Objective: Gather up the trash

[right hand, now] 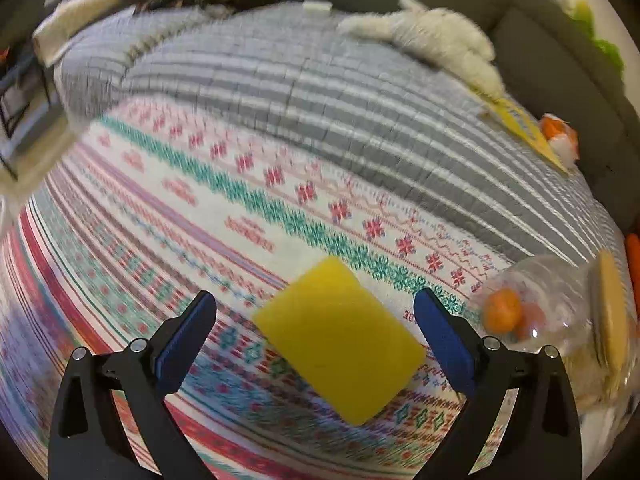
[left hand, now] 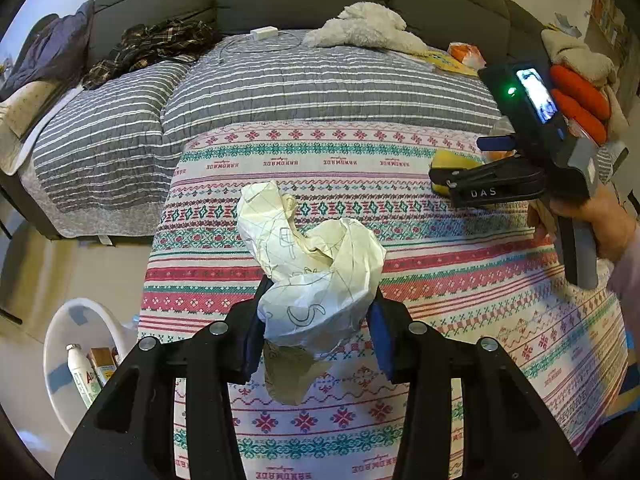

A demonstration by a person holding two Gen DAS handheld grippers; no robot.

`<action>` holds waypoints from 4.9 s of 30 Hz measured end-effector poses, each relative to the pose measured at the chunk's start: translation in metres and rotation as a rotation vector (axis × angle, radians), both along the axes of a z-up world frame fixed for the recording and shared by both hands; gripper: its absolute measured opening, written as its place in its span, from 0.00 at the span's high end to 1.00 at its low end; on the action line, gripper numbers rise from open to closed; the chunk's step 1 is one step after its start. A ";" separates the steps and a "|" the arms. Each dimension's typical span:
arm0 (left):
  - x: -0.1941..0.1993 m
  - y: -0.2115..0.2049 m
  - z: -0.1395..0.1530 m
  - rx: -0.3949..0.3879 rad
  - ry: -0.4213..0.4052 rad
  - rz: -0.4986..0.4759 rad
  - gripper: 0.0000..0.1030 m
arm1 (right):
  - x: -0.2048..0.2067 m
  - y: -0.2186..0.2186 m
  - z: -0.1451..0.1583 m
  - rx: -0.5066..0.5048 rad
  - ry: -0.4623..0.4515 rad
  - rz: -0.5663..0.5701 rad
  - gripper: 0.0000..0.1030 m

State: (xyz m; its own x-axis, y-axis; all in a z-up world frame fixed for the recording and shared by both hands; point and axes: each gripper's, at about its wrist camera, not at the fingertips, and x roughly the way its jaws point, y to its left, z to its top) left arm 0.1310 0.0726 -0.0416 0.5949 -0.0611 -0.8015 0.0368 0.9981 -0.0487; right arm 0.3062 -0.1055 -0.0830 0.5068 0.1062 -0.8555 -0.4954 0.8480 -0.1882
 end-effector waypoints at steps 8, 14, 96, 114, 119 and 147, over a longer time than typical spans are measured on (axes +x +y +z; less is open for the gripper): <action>-0.005 0.011 0.001 -0.013 0.001 0.025 0.58 | -0.015 0.007 -0.026 -0.084 0.001 0.056 0.22; -0.010 0.019 0.006 -0.010 -0.013 0.043 0.58 | -0.031 -0.024 -0.012 0.054 -0.021 -0.067 0.46; -0.140 0.308 0.079 -0.090 -0.188 0.685 0.16 | -0.221 0.302 0.047 0.581 0.042 0.124 0.36; -0.161 0.218 0.148 0.157 -0.614 0.699 0.07 | -0.235 0.225 0.111 0.518 -0.294 -0.068 0.06; -0.142 0.195 0.143 0.084 -0.534 0.659 0.07 | -0.234 0.174 0.131 0.533 -0.322 -0.125 0.06; -0.063 -0.033 0.084 0.187 -0.421 0.268 0.07 | -0.207 -0.049 0.101 0.410 -0.468 -0.518 0.06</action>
